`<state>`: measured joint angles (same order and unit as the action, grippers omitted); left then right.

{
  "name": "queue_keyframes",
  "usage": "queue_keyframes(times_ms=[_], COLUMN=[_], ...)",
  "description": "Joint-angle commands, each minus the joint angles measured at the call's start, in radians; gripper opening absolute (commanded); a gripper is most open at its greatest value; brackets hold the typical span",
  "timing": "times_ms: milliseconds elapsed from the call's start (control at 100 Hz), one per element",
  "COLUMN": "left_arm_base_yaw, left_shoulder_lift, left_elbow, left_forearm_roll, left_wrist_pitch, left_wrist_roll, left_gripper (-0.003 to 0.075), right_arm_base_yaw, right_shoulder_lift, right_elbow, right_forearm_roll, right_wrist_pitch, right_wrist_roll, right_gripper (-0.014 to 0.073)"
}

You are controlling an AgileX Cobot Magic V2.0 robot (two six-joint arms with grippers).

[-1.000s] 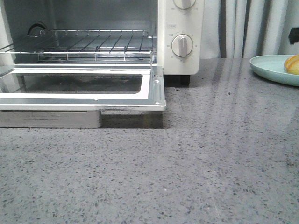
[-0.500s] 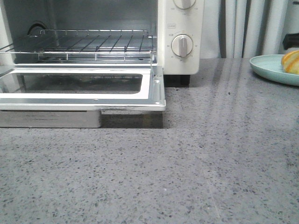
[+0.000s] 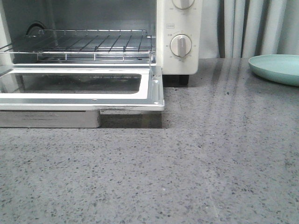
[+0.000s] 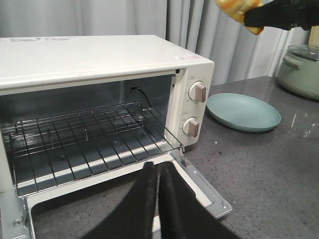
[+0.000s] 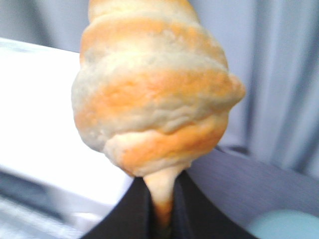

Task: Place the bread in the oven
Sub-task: 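Carry the croissant with the right gripper into the oven over the rack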

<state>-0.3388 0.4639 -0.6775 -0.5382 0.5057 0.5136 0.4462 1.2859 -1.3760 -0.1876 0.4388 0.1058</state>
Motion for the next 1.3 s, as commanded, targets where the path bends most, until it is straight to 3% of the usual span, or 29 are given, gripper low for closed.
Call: queue_keyframes(times_ms=[0,150,320,610,880,1150,1220,1290], left_arm_base_yaw=[0.002,0.002,0.002,0.002,0.002,0.002,0.002,0.002], left_shoulder_lift=[0.004,0.004,0.004,0.004,0.004,0.004,0.004,0.004], left_elbow=[-0.036,-0.036,-0.036,-0.036,-0.036,-0.036,-0.036,-0.036], left_forearm_roll=[-0.028,-0.028,-0.028,-0.028,-0.028,-0.028,-0.028,-0.028], left_wrist_pitch=[-0.06,-0.06,-0.057,-0.042,-0.039,-0.018,-0.007,-0.005], left_wrist_roll=[-0.007,-0.007,-0.007,-0.007,-0.007,-0.007,-0.007,-0.007], left_gripper=[-0.0021,-0.0022,-0.0022,-0.0021,-0.0022,-0.0021,-0.0022,-0.0022], right_arm_base_yaw=[0.109,0.279,0.359,0.343,0.275,0.271,0.271,0.271], right_shoulder_lift=[-0.009,0.065,0.183,0.334,0.471,0.543,0.547,0.547], right_elbow=[-0.054,-0.06,-0.06,-0.084,-0.233,-0.324,-0.327,-0.327], right_forearm_roll=[-0.02,-0.02,-0.02,-0.02,-0.02,-0.02,-0.02,-0.02], right_wrist_pitch=[-0.061,-0.051,0.004,0.002,0.046,0.058,0.056,0.054], right_wrist_roll=[-0.024,-0.024,-0.024,-0.024,-0.024,-0.024,-0.024,-0.024], right_gripper=[-0.0069,-0.0069,-0.0069,-0.0069,-0.0069,-0.0066,-0.0023,0.0101])
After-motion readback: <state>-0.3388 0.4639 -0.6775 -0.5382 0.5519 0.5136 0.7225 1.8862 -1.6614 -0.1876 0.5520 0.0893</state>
